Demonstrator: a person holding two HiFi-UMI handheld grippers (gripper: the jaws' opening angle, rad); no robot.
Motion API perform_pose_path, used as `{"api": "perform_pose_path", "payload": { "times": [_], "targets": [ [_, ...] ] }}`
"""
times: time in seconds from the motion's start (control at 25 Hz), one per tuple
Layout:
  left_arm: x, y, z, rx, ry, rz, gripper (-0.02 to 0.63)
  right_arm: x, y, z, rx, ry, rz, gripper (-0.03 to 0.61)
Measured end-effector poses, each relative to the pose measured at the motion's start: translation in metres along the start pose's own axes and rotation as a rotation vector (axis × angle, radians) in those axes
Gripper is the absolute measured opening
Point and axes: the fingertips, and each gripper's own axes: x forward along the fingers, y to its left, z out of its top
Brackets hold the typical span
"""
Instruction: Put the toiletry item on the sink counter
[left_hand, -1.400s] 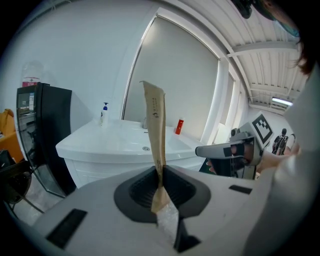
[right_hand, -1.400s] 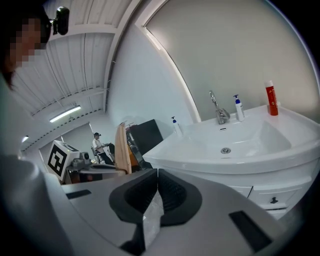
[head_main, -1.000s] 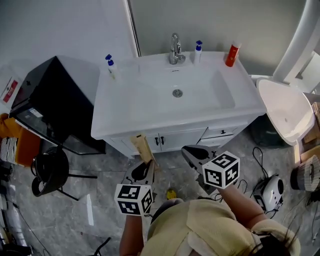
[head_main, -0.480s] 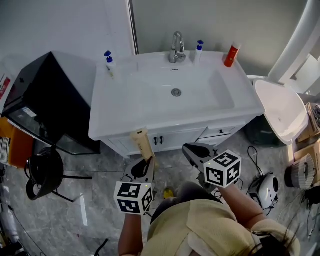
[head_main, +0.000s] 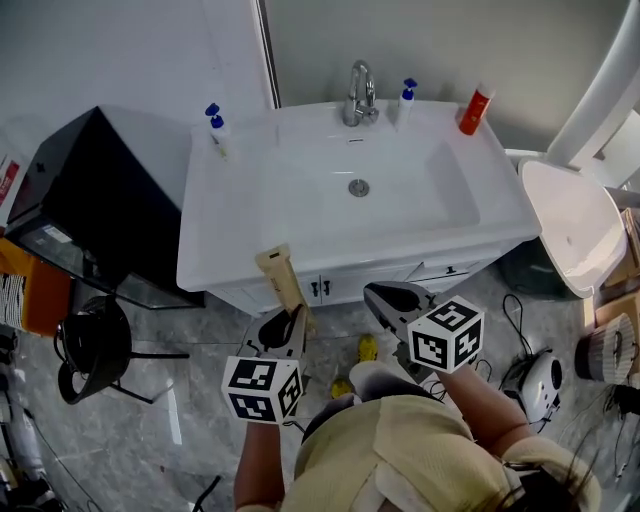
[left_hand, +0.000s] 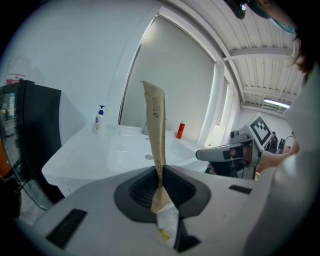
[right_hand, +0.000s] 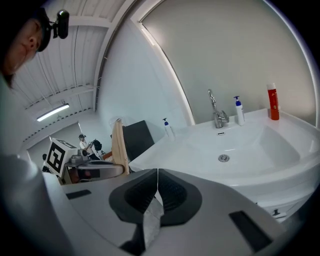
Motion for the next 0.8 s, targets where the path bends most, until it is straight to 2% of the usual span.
{"api": "perform_pose_path", "payload": {
  "times": [0.36, 0.52, 0.8],
  "targets": [
    [0.052, 0.008, 0.037, 0.033, 0.015, 0.005, 0.069, 0.027, -0.041, 0.042, -0.013, -0.024, 0.036, 0.026],
    [0.07, 0.011, 0.052, 0.001, 0.011, -0.007, 0.069, 0.036, -0.055, 0.058, -0.026, -0.034, 0.051, 0.026],
    [0.105, 0.001, 0.072, 0.011, 0.019, -0.015, 0.069, 0.036, -0.089, 0.077, -0.029, -0.059, 0.06, 0.026]
  ]
}}
